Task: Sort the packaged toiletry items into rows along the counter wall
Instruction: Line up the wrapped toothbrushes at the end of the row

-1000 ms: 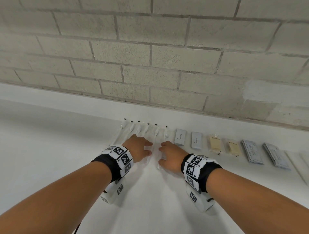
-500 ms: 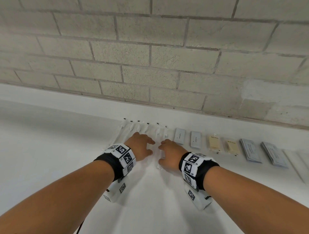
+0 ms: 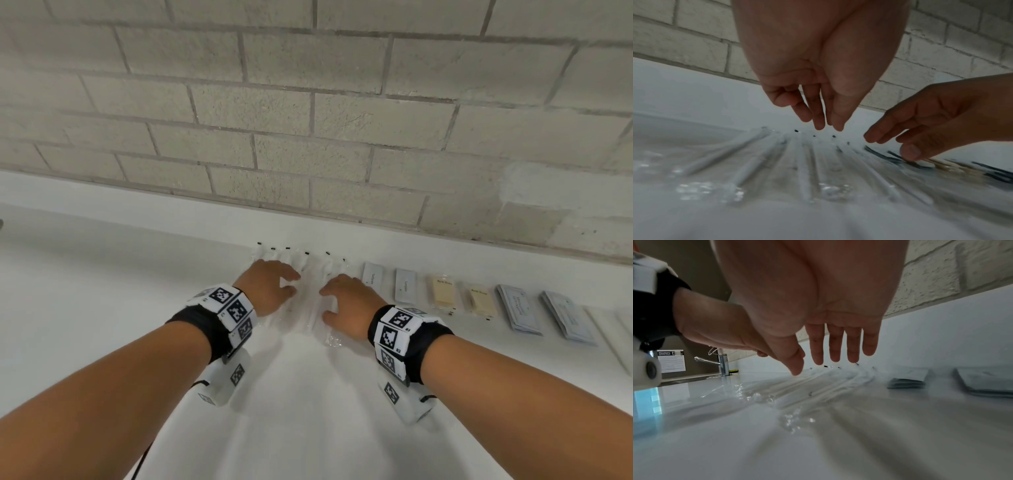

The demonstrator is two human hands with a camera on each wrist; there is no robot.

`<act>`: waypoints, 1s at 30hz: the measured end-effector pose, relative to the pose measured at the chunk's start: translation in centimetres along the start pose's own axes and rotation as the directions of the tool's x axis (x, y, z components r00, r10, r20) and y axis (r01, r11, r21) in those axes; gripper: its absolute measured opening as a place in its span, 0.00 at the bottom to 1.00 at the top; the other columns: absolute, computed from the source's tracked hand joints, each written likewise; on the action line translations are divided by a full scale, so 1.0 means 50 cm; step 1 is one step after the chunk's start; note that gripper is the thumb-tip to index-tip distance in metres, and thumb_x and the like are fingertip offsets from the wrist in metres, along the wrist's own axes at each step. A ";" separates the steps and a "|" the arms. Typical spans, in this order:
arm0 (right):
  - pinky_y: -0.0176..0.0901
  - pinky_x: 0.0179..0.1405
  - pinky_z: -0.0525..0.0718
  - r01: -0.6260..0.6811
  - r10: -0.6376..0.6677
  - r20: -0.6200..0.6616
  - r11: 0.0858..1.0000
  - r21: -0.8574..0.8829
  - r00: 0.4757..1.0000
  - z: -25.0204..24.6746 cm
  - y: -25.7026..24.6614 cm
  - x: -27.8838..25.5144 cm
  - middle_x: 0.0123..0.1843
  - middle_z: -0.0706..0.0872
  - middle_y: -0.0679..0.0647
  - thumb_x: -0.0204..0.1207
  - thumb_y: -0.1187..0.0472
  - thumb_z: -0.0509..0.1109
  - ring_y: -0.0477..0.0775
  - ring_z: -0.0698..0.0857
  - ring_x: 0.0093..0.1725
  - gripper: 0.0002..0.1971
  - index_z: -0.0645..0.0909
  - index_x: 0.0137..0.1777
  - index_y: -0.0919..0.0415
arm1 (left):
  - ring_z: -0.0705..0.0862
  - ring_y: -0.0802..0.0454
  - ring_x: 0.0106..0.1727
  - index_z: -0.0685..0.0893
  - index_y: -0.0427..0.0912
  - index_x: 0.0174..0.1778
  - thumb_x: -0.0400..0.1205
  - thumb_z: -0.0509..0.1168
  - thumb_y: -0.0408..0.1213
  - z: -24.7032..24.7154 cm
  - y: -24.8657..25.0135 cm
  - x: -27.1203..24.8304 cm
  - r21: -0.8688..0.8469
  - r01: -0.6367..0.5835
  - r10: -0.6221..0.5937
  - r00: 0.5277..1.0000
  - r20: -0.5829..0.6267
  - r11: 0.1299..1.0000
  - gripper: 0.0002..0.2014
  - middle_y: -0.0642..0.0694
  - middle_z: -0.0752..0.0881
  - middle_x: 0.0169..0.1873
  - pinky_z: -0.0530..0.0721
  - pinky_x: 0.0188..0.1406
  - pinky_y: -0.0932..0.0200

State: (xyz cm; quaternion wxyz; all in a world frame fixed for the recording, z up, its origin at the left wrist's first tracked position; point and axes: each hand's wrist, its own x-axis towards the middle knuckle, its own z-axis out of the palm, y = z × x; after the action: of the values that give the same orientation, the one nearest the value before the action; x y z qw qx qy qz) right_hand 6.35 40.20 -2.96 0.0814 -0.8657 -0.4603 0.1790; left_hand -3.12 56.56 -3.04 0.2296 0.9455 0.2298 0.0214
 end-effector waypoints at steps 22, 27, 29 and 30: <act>0.59 0.81 0.53 0.012 0.003 0.049 0.957 -0.291 0.999 0.045 -0.095 0.080 0.73 0.76 0.55 0.78 0.40 0.60 0.61 0.68 0.76 0.29 0.73 0.74 0.56 | 0.63 0.46 0.76 0.78 0.60 0.71 0.81 0.62 0.55 0.005 -0.069 -0.017 0.357 -0.035 -0.001 0.995 0.101 0.933 0.21 0.54 0.70 0.77 0.67 0.73 0.53; 0.61 0.82 0.48 -0.004 0.015 0.040 0.961 -0.275 0.999 0.050 -0.094 0.074 0.72 0.76 0.55 0.77 0.41 0.60 0.61 0.66 0.77 0.29 0.72 0.74 0.56 | 0.65 0.46 0.74 0.78 0.60 0.71 0.81 0.62 0.53 0.002 -0.077 -0.015 0.335 -0.018 -0.020 0.994 0.110 0.942 0.21 0.56 0.72 0.76 0.69 0.72 0.54; 0.62 0.82 0.45 -0.010 0.018 0.029 0.962 -0.272 0.999 0.049 -0.095 0.072 0.74 0.75 0.56 0.76 0.42 0.61 0.62 0.64 0.79 0.30 0.69 0.76 0.56 | 0.65 0.46 0.74 0.77 0.61 0.72 0.82 0.62 0.52 0.001 -0.080 -0.015 0.329 -0.014 -0.024 0.993 0.112 0.944 0.21 0.57 0.72 0.76 0.68 0.73 0.54; 0.62 0.82 0.43 -0.016 0.022 0.021 0.964 -0.267 1.000 0.047 -0.097 0.071 0.75 0.74 0.56 0.75 0.43 0.63 0.62 0.62 0.80 0.32 0.67 0.77 0.56 | 0.64 0.46 0.74 0.77 0.61 0.72 0.82 0.62 0.52 0.001 -0.081 -0.014 0.323 -0.010 -0.028 0.993 0.113 0.946 0.21 0.57 0.71 0.76 0.67 0.73 0.54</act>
State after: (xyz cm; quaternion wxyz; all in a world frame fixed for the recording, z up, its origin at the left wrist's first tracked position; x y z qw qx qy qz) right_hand 3.54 45.80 -4.50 -0.0433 -0.8710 -0.4728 0.1266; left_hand -5.46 59.43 -4.82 0.0847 0.9689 0.2207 -0.0724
